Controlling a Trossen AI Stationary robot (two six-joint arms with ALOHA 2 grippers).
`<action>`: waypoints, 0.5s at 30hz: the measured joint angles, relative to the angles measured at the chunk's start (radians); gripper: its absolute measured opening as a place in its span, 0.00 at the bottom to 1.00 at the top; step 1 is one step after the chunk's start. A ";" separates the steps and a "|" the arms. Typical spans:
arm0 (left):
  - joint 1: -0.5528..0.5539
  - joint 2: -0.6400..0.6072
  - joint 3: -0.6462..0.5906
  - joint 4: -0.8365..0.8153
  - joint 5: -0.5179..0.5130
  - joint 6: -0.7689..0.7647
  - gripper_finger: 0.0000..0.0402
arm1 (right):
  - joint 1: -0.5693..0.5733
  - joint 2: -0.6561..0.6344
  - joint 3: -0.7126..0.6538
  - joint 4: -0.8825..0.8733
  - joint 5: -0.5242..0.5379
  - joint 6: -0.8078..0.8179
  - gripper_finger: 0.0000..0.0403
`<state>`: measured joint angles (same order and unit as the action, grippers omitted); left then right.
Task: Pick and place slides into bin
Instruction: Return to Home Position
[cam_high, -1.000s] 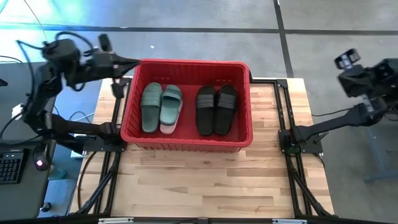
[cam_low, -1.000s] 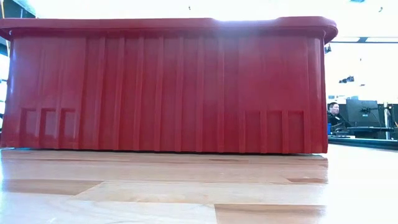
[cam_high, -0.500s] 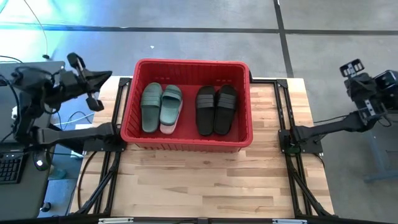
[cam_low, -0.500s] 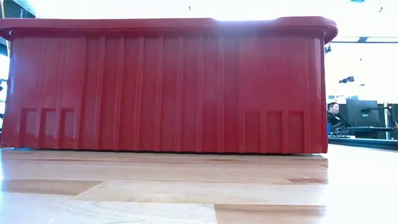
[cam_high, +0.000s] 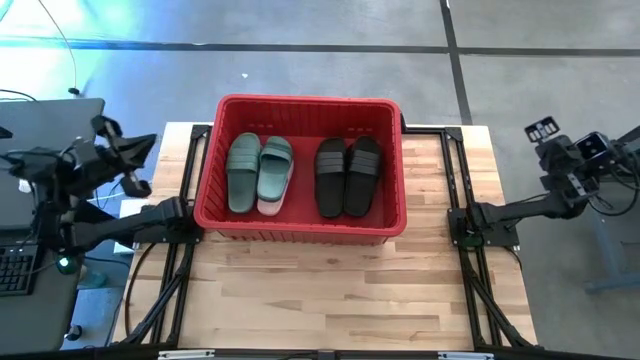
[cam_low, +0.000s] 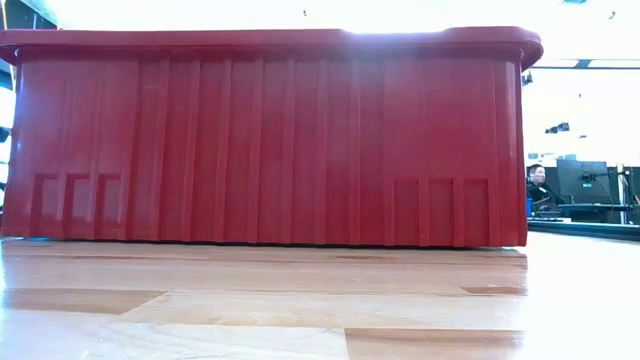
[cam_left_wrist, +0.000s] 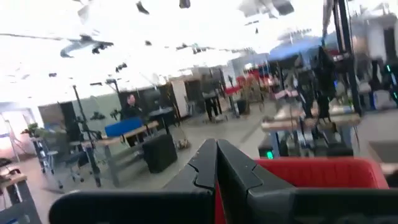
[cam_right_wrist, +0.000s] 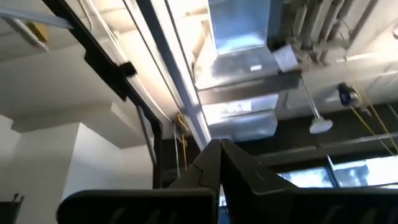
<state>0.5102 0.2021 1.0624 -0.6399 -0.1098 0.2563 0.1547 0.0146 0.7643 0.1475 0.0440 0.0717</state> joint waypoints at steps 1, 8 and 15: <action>0.000 -0.025 -0.004 0.000 -0.004 -0.003 0.00 | 0.000 0.005 0.002 0.012 -0.004 -0.003 0.00; 0.000 -0.178 -0.017 -0.062 -0.038 -0.049 0.00 | 0.000 -0.009 -0.065 0.082 -0.001 0.008 0.00; 0.001 -0.194 0.018 -0.140 -0.035 -0.062 0.00 | 0.000 -0.009 -0.158 0.208 0.010 0.018 0.00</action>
<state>0.5114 0.0085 1.0804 -0.7801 -0.1444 0.1944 0.1547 0.0059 0.6063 0.3552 0.0536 0.0900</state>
